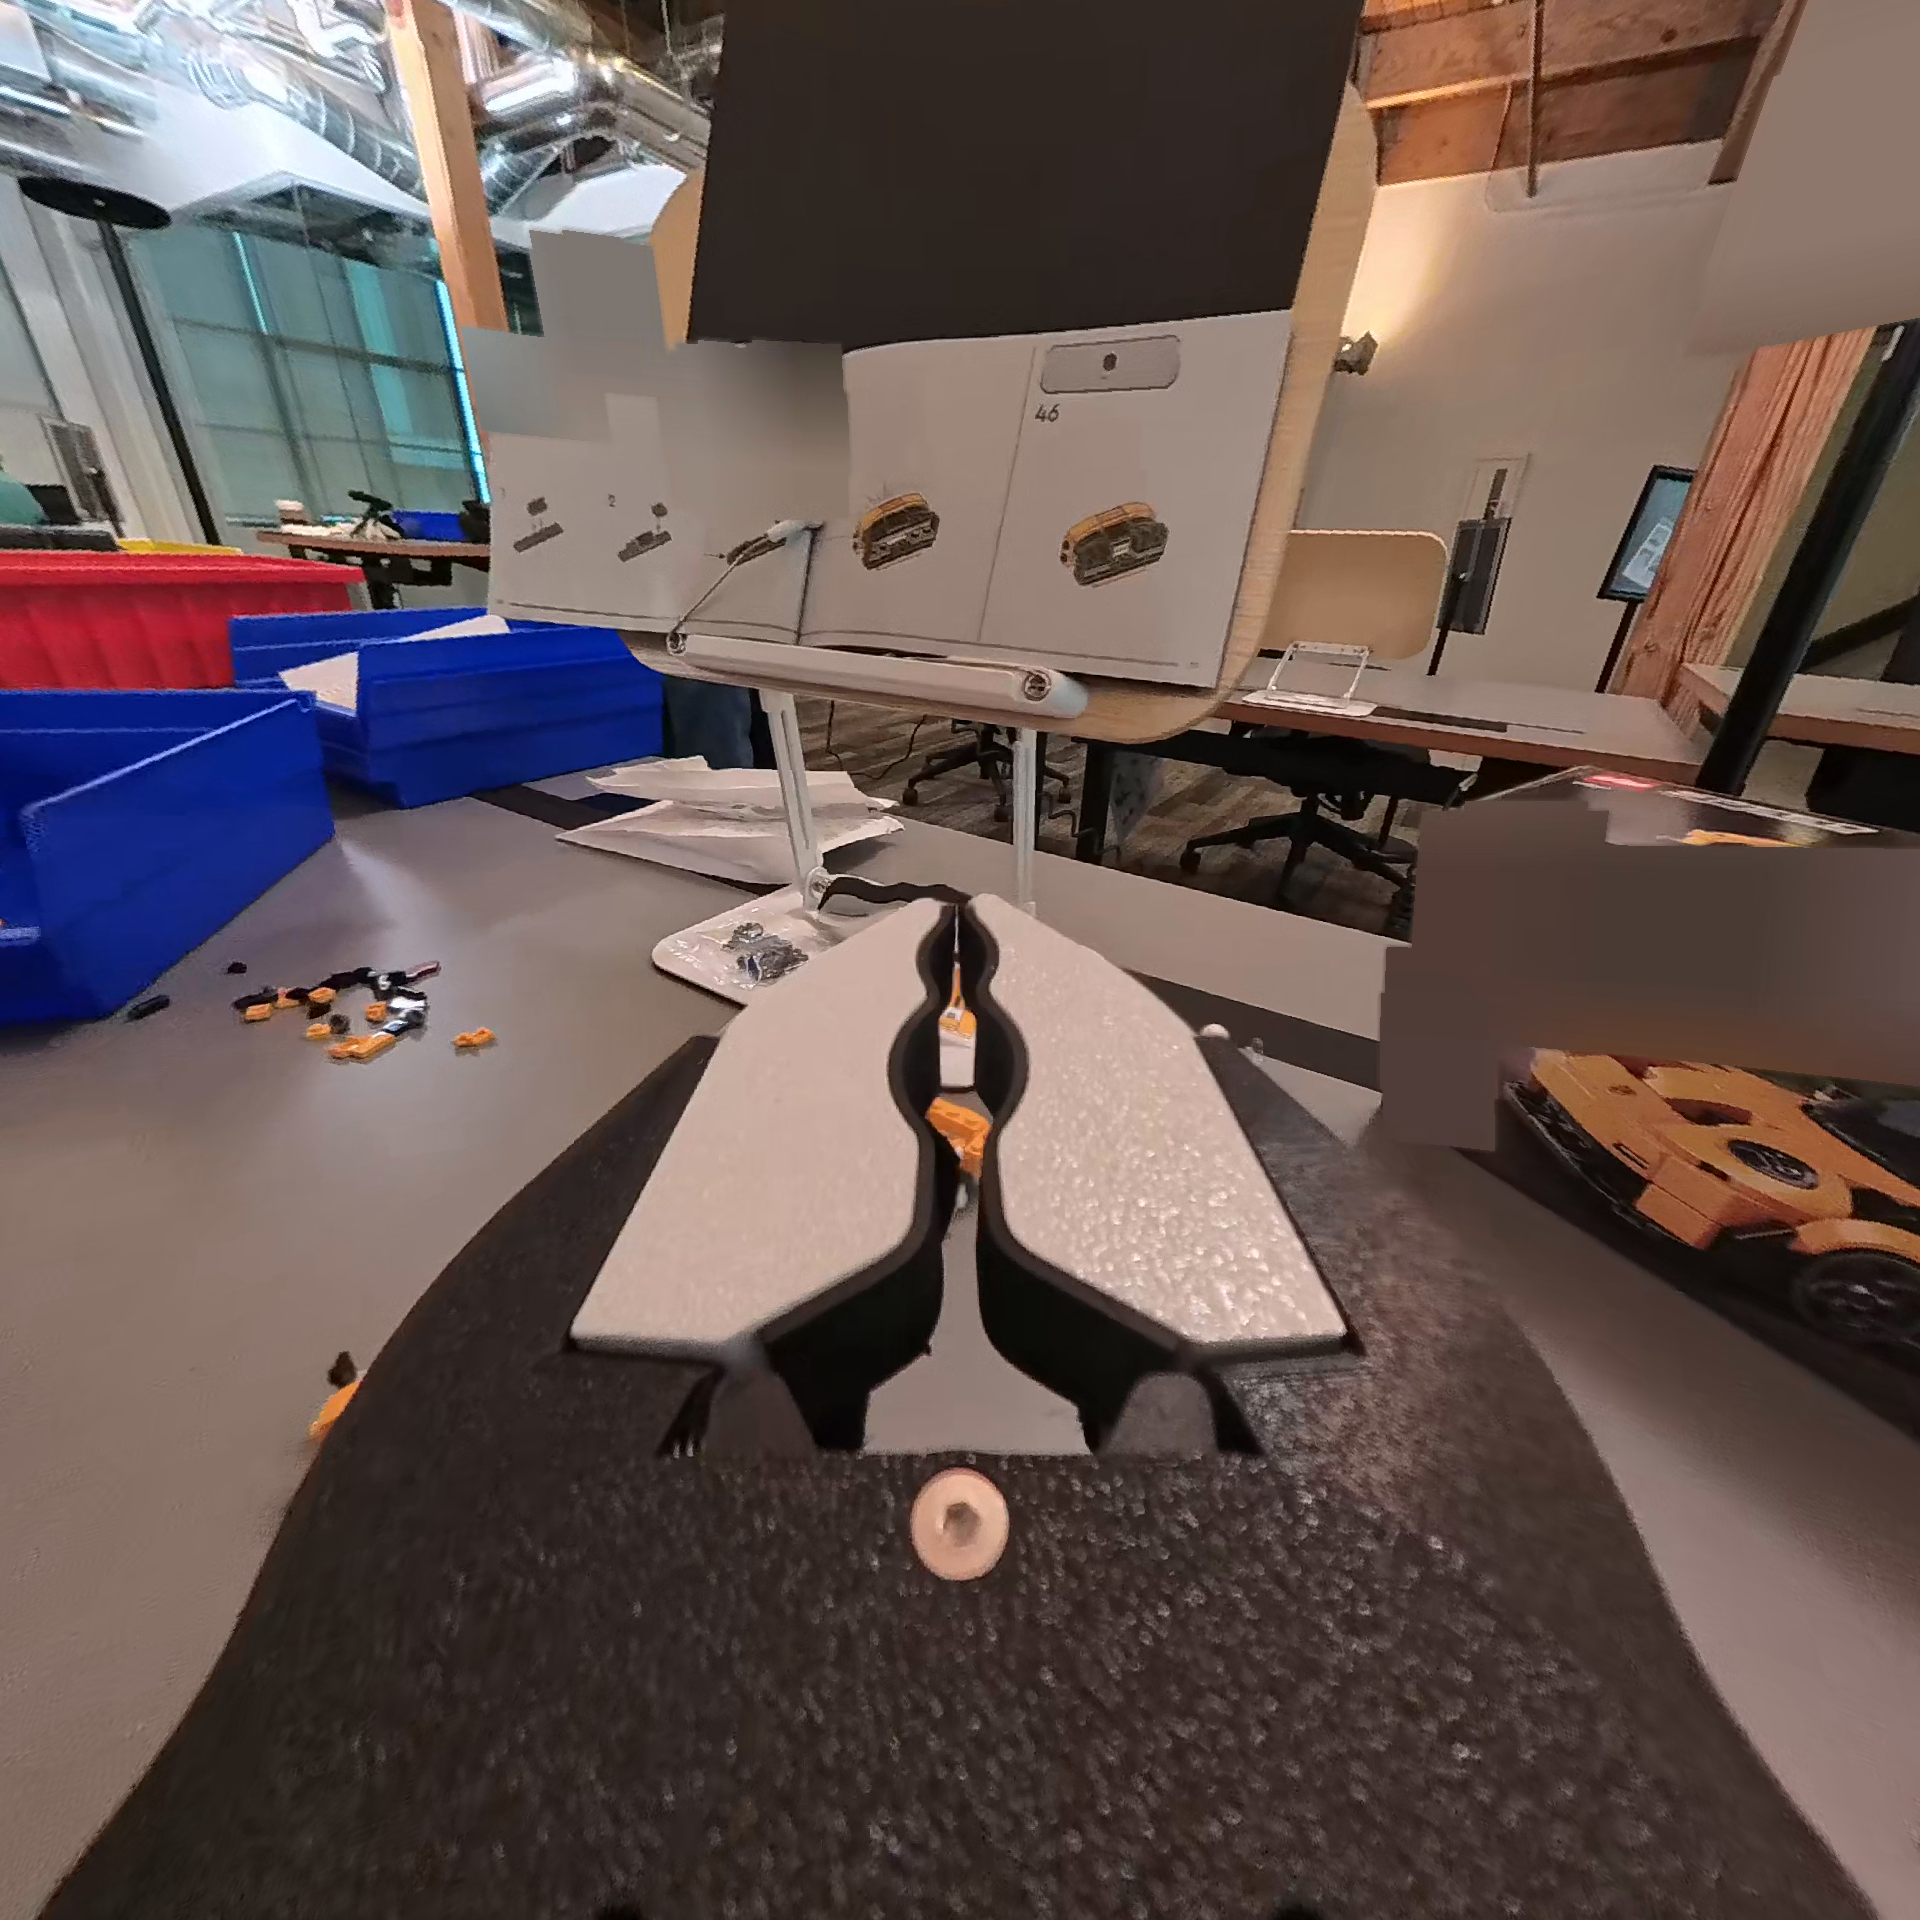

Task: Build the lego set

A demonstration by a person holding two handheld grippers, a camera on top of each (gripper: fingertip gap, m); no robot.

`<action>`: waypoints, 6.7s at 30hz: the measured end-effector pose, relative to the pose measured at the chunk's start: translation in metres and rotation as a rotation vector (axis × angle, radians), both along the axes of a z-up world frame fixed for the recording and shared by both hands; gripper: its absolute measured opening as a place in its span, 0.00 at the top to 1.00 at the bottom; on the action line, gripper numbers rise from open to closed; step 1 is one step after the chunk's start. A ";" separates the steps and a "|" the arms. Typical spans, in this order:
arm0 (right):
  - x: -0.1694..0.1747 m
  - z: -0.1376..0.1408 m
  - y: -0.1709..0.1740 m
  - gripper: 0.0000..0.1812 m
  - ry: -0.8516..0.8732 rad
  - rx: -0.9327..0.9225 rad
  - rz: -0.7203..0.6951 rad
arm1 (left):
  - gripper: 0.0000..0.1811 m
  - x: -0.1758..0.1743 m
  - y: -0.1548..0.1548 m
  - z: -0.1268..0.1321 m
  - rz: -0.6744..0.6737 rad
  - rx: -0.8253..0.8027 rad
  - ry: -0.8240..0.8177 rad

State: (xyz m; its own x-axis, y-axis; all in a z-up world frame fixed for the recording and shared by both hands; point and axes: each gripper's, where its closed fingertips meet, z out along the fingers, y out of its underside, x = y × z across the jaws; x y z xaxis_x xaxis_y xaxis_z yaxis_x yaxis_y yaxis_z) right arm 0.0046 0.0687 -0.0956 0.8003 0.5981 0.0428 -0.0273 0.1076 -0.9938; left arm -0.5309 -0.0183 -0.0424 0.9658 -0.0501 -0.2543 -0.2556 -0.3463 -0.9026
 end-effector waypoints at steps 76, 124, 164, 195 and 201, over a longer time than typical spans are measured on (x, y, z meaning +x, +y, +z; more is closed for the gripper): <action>-0.057 -0.054 -0.035 0.98 -0.325 -0.030 0.335 | 0.90 0.376 0.034 -0.196 -1.120 -0.950 0.045; -0.105 -0.143 -0.119 0.67 -0.814 -0.495 0.825 | 0.91 0.373 0.025 -0.191 -1.176 -0.620 0.204; -0.070 -0.143 -0.040 0.93 -0.883 -0.341 0.684 | 0.93 0.370 0.021 -0.204 -1.157 -0.566 0.032; -0.073 -0.147 -0.022 0.95 -0.731 -0.622 0.655 | 0.93 0.369 0.018 -0.208 -1.165 -0.591 0.014; -0.086 -0.148 -0.039 0.95 -0.889 -0.459 0.698 | 0.93 0.369 0.018 -0.209 -1.166 -0.596 0.015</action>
